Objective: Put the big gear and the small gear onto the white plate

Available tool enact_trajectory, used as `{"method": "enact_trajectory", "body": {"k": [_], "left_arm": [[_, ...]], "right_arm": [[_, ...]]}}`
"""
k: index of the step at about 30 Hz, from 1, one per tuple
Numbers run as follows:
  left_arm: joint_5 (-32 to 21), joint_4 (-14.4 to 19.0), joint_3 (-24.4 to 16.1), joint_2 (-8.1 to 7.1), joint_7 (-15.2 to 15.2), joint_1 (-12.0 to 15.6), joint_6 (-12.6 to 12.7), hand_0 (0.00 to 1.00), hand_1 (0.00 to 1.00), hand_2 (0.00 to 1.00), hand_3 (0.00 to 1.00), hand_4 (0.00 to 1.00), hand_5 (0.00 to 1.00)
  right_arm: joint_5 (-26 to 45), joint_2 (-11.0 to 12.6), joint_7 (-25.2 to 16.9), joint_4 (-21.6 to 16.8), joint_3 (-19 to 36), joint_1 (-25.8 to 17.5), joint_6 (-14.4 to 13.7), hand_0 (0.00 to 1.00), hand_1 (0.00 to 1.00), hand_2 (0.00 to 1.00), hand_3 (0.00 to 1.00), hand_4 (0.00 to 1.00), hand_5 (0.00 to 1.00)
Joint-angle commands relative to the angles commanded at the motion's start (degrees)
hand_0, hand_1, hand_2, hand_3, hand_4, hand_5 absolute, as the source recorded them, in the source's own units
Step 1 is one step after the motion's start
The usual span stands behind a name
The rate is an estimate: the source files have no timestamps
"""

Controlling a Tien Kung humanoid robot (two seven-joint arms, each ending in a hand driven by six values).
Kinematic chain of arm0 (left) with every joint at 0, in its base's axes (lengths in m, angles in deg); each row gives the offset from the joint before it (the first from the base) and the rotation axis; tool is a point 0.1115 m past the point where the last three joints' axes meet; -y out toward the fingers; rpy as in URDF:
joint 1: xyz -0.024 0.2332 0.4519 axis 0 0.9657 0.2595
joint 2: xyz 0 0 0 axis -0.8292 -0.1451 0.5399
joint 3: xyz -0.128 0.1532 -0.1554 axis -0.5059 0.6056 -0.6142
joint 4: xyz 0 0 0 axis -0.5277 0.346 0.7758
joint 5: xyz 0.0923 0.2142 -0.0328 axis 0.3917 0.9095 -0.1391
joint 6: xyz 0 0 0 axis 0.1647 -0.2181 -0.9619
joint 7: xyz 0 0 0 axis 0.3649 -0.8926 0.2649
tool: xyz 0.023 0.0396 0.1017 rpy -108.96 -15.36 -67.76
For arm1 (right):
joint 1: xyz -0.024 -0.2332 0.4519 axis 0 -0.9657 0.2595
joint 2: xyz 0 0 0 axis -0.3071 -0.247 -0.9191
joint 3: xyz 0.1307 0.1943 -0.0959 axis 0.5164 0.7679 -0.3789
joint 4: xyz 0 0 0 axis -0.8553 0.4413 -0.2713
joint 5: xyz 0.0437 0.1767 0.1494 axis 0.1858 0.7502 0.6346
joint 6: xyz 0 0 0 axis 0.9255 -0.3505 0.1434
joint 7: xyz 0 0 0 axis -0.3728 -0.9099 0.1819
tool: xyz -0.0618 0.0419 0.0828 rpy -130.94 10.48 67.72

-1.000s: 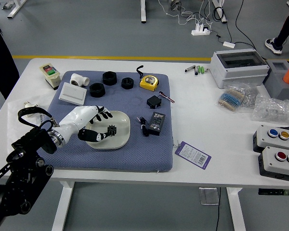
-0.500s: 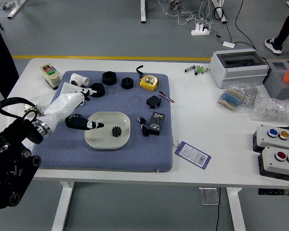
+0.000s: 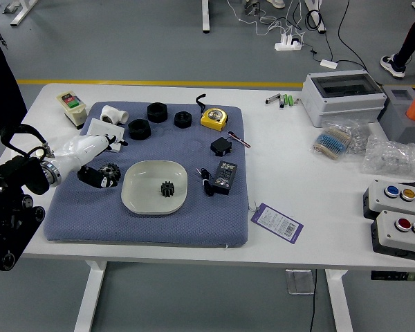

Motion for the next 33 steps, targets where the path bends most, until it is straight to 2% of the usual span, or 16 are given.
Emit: {"method": "enact_trajectory", "body": {"k": [4, 9, 12, 13, 18, 19, 20, 30, 31, 33], "left_arm": [[0.0, -1.03, 1.58, -0.42, -0.22, -0.79, 0.36, 0.637, 0.765, 0.871, 0.819, 0.917, 0.083], [0.0, -4.33, 3.46, -0.37, -0.8, -2.3, 1.98, 0.615, 0.747, 0.841, 0.809, 0.91, 0.073], [0.0, -5.25, 3.5, -0.21, -0.81, -2.45, 2.21, 0.615, 0.747, 0.841, 0.809, 0.91, 0.073], [0.0, -6.15, 3.54, -0.02, -0.99, -2.64, 2.59, 0.605, 0.73, 0.798, 0.807, 0.891, 0.067], [0.0, -8.83, 3.35, 0.51, -1.28, -3.21, 3.14, 0.605, 0.73, 0.798, 0.807, 0.891, 0.067], [0.0, -9.16, 3.36, 0.57, -1.3, -3.28, 3.14, 0.596, 0.699, 0.76, 0.748, 0.857, 0.06], [0.0, -9.69, 3.46, 0.65, -1.41, -3.39, 3.22, 0.596, 0.699, 0.76, 0.748, 0.857, 0.06], [0.0, -12.01, 4.23, 1.25, -2.18, -4.22, 3.87, 0.562, 0.683, 0.736, 0.733, 0.823, 0.053], [0.0, -12.12, 4.32, 1.3, -2.29, -4.28, 3.97, 0.501, 0.578, 0.607, 0.631, 0.715, 0.028], [0.0, -12.18, 4.37, 1.32, -2.35, -4.31, 4.03, 0.501, 0.578, 0.607, 0.631, 0.715, 0.028]], "right_arm": [[0.08, -0.05, -0.01, 0.0, -0.02, -0.07, 0.0, 0.711, 0.719, 0.749, 0.565, 0.796, 0.659], [0.12, -0.13, 0.07, -0.03, -0.47, -0.2, 0.05, 0.711, 0.718, 0.749, 0.565, 0.796, 0.659], [0.06, -0.14, 0.1, -0.04, -0.56, -0.24, 0.06, 0.711, 0.718, 0.749, 0.565, 0.796, 0.659], [0.23, -0.17, 0.08, -0.05, -0.66, -0.29, 0.08, 0.711, 0.719, 0.749, 0.565, 0.796, 0.66], [0.13, -0.17, 0.11, -0.07, -0.89, -0.34, 0.09, 0.711, 0.719, 0.749, 0.565, 0.796, 0.66], [0.17, -0.18, 0.1, -0.07, -0.9, -0.35, 0.09, 0.71, 0.718, 0.749, 0.565, 0.796, 0.66], [0.18, -0.18, 0.1, -0.08, -0.87, -0.37, 0.09, 0.71, 0.718, 0.749, 0.565, 0.796, 0.66], [0.09, -0.13, 0.11, -0.1, -0.44, -0.22, 0.06, 0.71, 0.718, 0.749, 0.565, 0.796, 0.66], [0.08, -0.12, 0.11, -0.09, -0.39, -0.2, 0.05, 0.71, 0.718, 0.749, 0.565, 0.796, 0.66], [0.07, -0.12, 0.12, -0.1, -0.37, -0.19, 0.05, 0.71, 0.718, 0.749, 0.565, 0.796, 0.66]]}}
